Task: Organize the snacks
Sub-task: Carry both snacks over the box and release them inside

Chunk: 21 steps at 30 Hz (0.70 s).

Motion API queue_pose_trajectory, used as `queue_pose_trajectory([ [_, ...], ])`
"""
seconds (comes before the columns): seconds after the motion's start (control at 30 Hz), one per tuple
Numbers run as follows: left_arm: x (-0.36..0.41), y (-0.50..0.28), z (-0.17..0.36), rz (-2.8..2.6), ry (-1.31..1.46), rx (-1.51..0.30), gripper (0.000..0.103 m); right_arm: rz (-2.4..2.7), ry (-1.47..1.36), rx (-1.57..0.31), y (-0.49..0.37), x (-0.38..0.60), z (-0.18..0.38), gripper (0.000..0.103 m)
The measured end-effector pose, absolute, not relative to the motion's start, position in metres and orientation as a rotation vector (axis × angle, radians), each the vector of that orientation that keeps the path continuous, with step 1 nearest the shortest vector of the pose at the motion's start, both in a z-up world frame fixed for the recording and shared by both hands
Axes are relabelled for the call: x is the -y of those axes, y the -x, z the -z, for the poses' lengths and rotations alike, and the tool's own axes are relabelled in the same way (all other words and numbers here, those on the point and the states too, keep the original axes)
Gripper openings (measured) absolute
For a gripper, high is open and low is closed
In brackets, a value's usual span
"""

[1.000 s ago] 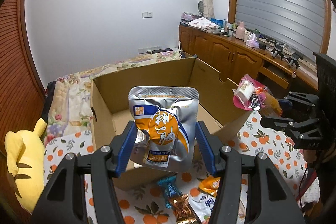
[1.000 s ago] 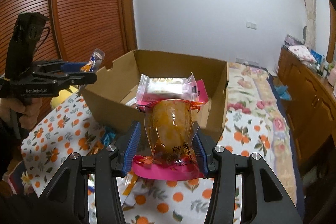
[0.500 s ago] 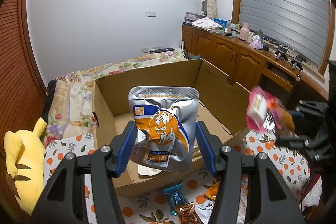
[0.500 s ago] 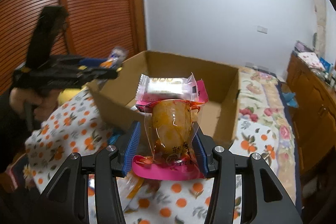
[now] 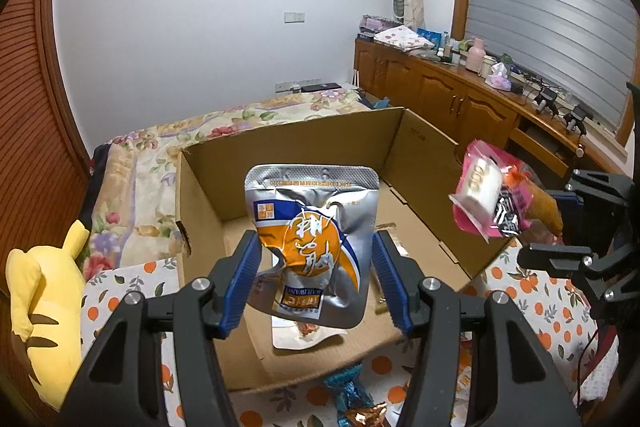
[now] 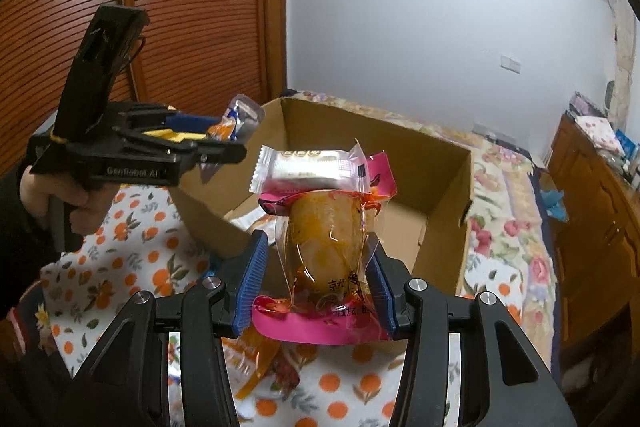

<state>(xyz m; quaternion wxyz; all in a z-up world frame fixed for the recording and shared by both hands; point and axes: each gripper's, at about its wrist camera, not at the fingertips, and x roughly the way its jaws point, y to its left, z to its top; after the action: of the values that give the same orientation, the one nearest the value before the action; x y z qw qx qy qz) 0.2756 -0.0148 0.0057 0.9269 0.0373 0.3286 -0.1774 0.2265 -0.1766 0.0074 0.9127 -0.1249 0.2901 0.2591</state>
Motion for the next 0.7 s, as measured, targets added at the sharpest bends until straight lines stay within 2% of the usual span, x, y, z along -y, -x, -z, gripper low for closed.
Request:
queue_pose_trajectory([
  [0.3, 0.017, -0.298, 0.003, 0.348, -0.058, -0.707, 0.058, -0.541, 0.235, -0.637, -0.278, 0.170, -0.002, 0.049],
  [0.5, 0.017, -0.304, 0.008, 0.334, -0.054, -0.708, 0.065, -0.528, 0.235, -0.671, -0.306, 0.164, 0.008, 0.049],
  [0.7, 0.012, -0.300, 0.010, 0.330, -0.042, -0.711, 0.066, -0.516, 0.243, -0.710, -0.316, 0.161, 0.025, 0.053],
])
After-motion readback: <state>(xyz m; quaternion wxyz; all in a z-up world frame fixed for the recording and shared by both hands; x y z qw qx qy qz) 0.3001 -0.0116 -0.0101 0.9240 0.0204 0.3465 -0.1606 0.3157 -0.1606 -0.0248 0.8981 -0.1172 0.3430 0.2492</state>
